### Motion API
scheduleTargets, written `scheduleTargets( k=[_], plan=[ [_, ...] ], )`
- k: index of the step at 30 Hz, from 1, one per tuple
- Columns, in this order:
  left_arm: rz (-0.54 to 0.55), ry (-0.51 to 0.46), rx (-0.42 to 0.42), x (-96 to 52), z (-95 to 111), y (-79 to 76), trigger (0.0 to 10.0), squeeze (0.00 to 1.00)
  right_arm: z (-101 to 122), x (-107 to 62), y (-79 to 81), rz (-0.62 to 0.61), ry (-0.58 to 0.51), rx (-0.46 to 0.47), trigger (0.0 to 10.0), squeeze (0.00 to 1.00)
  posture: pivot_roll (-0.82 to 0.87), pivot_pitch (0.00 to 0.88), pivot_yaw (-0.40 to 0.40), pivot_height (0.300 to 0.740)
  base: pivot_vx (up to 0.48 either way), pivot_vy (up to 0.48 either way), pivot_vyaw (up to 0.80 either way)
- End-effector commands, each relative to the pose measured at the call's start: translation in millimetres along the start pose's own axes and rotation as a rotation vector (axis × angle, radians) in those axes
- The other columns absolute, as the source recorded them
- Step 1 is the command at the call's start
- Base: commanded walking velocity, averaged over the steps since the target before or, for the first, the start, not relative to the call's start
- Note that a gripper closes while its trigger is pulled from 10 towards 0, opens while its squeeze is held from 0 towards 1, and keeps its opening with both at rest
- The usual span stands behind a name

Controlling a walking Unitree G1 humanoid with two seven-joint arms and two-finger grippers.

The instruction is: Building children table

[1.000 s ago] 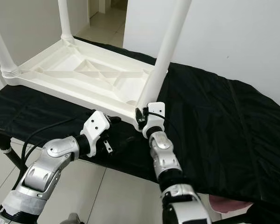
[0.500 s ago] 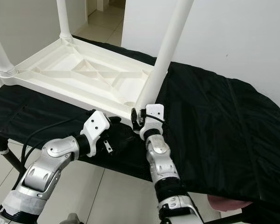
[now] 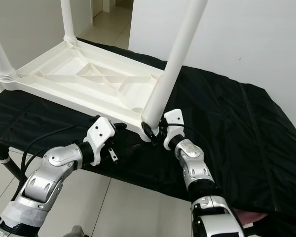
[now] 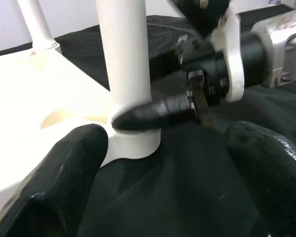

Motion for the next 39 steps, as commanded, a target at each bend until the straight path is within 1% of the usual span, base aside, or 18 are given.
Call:
scheduleTargets(
  k=[1, 4, 5, 8, 9, 17, 18, 21, 22, 26, 33, 39],
  plan=[
    [0.019, 0.002, -0.006, 3.1, -1, 1.1, 10.0, 0.0, -5, -2.0, 0.5, 0.039, 0.012, -0.008, 10.0, 0.0, 0.06, 0.0, -0.127, 0.74, 0.0, 0.0, 0.0],
    [0.018, 0.002, -0.005, 3.4, 0, 1.3, 10.0, 0.0, -4, 0.3, 0.1, 0.048, 0.011, -0.011, 10.0, 0.0, 0.06, 0.0, -0.119, 0.74, 0.0, 0.0, 0.0],
    [0.018, 0.002, -0.003, 3.4, 0, 2.0, 10.0, 0.0, -3, 3.9, -0.6, 0.049, 0.016, -0.009, 10.0, 0.0, 0.06, 0.0, -0.115, 0.74, 0.0, 0.0, 0.0],
    [0.011, 0.006, 0.004, 4.3, 0, 1.0, 10.0, 0.0, 4, 18.8, 4.1, 0.1, 0.021, -0.021, 10.0, 0.0, 0.06, 0.0, -0.114, 0.74, 0.0, 0.0, 0.0],
    [0.01, 0.006, 0.004, 4.5, 0, 0.6, 10.0, 0.0, 6, 21.5, 5.6, 0.113, 0.017, -0.024, 10.0, 0.0, 0.06, 0.0, -0.114, 0.74, 0.0, 0.0, 0.0],
    [0.01, 0.005, 0.003, 5.2, 0, -1.1, 10.0, 0.0, 11, 29.7, 10.2, 0.127, 0.008, -0.016, 10.0, 0.0, 0.07, 0.0, -0.12, 0.74, 0.0, 0.0, 0.0],
    [0.009, 0.005, 0.002, 5.4, 0, -1.4, 10.0, 0.0, 11, 30.7, 11.1, 0.133, 0.006, -0.015, 4.6, 0.0, 0.07, 0.0, -0.12, 0.74, 0.0, 0.0, 0.0],
    [0.008, 0.006, 0.002, 5.5, 0, -1.6, 10.0, 0.0, 11, 31.2, 11.7, 0.137, 0.006, -0.015, 4.6, 0.0, 0.07, 0.0, -0.12, 0.74, 0.0, 0.0, 0.0],
    [0.003, 0.01, 0.002, 4.9, -1, -2.2, 10.0, 0.0, 10, 30.8, 11.7, 0.138, 0.007, -0.01, 0.0, 0.0, 0.08, 0.0, -0.121, 0.74, 0.0, 0.0, 0.0],
    [-0.015, 0.022, 0.005, 3.0, -3, -4.6, 10.0, 0.0, 7, 28.5, 10.3, 0.138, 0.009, -0.002, 0.0, 0.0, 0.08, 0.0, -0.121, 0.74, 0.0, 0.0, 0.0],
    [-0.031, 0.028, 0.008, 4.7, -4, -6.6, 10.0, 0.0, -6, 17.9, 7.9, 0.127, 0.032, 0.013, 0.0, 0.0, 0.06, 0.0, -0.115, 0.74, 0.0, 0.0, 0.0],
    [-0.039, 0.031, 0.009, 5.4, -4, -7.6, 10.0, 0.0, -12, 13.0, 6.2, 0.076, 0.029, 0.052, 0.0, 0.0, 0.06, 0.0, -0.113, 0.74, 0.0, 0.0, 0.0]
  ],
)
Point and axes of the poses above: a point about 5 cm out from each wrist's last joint towards the gripper, its own x axis pointing out of the wrist towards the gripper, its own z axis along the axis of the wrist's last joint, y = z × x, the point moved 3 cm from there along x, pointing out of the wrist towards the gripper, and after that the axes turned 14 degrees about -x, right-handed, at the moved point
